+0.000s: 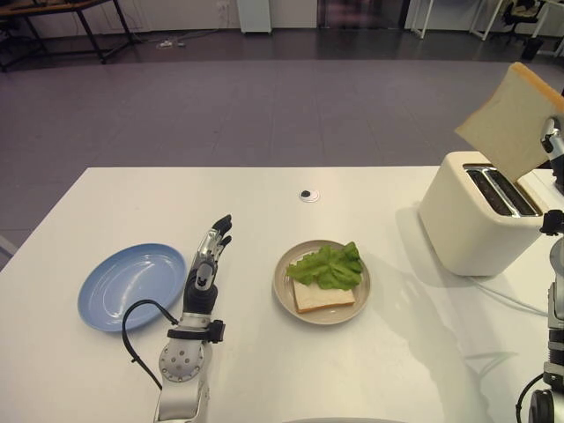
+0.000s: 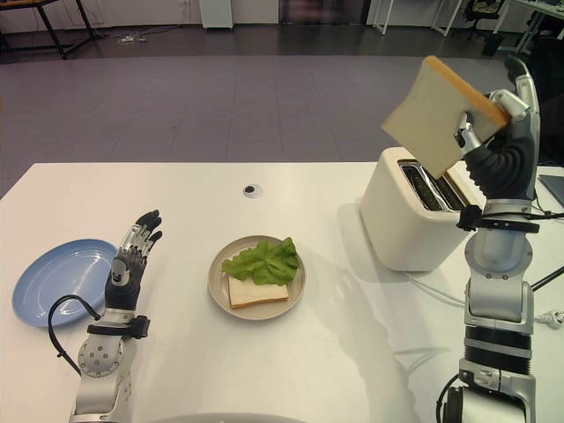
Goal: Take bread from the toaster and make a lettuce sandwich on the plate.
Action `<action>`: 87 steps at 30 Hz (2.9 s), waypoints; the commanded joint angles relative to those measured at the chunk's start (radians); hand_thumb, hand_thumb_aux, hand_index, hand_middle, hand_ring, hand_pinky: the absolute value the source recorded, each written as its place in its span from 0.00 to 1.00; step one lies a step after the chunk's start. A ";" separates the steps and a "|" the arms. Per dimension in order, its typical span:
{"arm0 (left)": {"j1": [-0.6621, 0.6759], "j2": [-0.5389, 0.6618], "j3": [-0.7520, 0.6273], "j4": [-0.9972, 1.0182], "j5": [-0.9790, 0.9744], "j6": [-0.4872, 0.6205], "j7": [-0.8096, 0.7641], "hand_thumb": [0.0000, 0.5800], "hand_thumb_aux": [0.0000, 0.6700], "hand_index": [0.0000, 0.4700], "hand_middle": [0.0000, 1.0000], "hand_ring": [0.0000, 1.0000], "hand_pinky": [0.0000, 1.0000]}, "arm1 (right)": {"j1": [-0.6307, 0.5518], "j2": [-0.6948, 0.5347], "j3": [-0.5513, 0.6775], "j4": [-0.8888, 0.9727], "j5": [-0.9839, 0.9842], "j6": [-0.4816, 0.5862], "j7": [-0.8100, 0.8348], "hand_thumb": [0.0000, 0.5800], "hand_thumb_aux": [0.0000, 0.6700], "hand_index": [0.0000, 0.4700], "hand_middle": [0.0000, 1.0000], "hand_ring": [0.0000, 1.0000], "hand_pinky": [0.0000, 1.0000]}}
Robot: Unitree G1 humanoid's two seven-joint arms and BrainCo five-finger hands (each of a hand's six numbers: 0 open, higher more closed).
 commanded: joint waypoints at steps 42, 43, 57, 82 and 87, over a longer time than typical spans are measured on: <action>-0.011 -0.017 -0.029 -0.016 0.018 0.020 0.004 0.00 0.00 0.00 0.00 0.00 0.00 | -0.147 0.209 0.585 0.312 0.183 0.433 0.829 0.93 0.74 0.74 0.00 0.00 0.00; -0.011 -0.016 -0.029 -0.016 0.018 0.020 0.003 0.00 0.00 0.00 0.00 0.00 0.00 | -0.145 0.211 0.586 0.315 0.176 0.427 0.827 0.00 0.00 0.00 0.00 0.00 0.00; -0.002 -0.007 -0.034 -0.029 0.034 0.016 -0.003 0.00 0.00 0.00 0.00 0.00 0.00 | -0.166 0.261 0.391 0.138 0.257 0.267 0.695 0.00 0.00 0.00 0.00 0.00 0.00; -0.034 0.488 -0.506 -0.255 0.281 0.324 -0.682 1.00 1.00 1.00 1.00 1.00 1.00 | 0.469 0.007 0.635 -0.070 0.085 -0.020 1.132 1.00 1.00 1.00 1.00 1.00 1.00; -0.039 0.511 -0.590 -0.226 0.637 0.327 -0.596 1.00 1.00 1.00 1.00 1.00 1.00 | 0.444 -0.013 0.675 -0.090 -0.149 -0.120 1.005 1.00 1.00 1.00 1.00 1.00 1.00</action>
